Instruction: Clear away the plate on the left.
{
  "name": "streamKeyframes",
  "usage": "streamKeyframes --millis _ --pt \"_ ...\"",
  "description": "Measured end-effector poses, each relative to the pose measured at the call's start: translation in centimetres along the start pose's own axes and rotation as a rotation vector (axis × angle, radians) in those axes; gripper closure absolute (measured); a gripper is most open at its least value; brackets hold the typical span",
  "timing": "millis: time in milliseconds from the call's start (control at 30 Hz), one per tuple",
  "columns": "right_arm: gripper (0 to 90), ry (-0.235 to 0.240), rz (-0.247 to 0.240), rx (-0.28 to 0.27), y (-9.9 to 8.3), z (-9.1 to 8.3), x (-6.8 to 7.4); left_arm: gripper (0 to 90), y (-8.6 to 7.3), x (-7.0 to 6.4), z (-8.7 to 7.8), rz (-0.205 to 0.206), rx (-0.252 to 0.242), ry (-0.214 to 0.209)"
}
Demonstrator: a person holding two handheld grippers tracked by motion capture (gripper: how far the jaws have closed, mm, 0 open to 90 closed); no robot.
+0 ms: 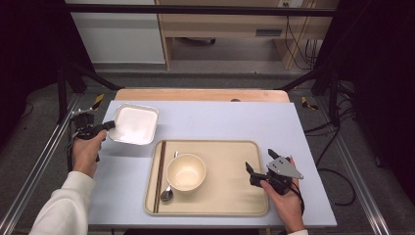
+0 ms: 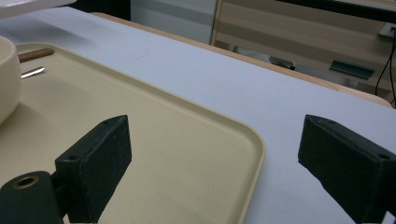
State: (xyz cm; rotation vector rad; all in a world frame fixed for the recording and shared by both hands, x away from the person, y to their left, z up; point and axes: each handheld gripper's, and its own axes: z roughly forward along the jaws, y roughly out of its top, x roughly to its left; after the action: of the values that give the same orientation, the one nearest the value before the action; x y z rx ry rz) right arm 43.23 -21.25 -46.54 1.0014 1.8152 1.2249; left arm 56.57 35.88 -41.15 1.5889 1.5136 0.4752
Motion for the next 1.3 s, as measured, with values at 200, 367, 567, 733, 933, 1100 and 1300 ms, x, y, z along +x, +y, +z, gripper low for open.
streamKeyframes --millis 200,367,567,733,933,1100,1300 --pt "11.1 -0.002 0.017 0.004 0.1 -0.1 -0.1 88.9 0.7 -3.2 -0.6 0.027 -0.028 -0.044" --pt "16.4 -0.012 0.029 0.008 0.2 -0.2 0.2 88.9 0.7 -6.2 -1.0 0.040 -0.058 -0.115" --pt "26.5 -0.026 0.030 0.002 2.1 -0.3 1.3 88.9 0.6 -9.5 -1.2 0.092 -0.065 -0.171" --pt "31.2 0.012 -0.006 -0.027 5.9 -0.5 3.0 88.9 0.5 -12.2 -1.3 0.147 -0.072 -0.207" --pt "34.9 0.060 -0.021 -0.023 8.7 0.4 4.3 88.9 0.4 -14.2 -1.0 0.182 -0.079 -0.232" --pt "34.0 0.087 0.011 -0.003 9.8 1.7 4.8 88.9 0.4 -15.1 -0.8 0.197 -0.086 -0.244" --pt "30.5 0.085 0.059 -0.004 10.6 2.2 4.5 88.9 0.3 -15.8 -0.4 0.217 -0.093 -0.234"
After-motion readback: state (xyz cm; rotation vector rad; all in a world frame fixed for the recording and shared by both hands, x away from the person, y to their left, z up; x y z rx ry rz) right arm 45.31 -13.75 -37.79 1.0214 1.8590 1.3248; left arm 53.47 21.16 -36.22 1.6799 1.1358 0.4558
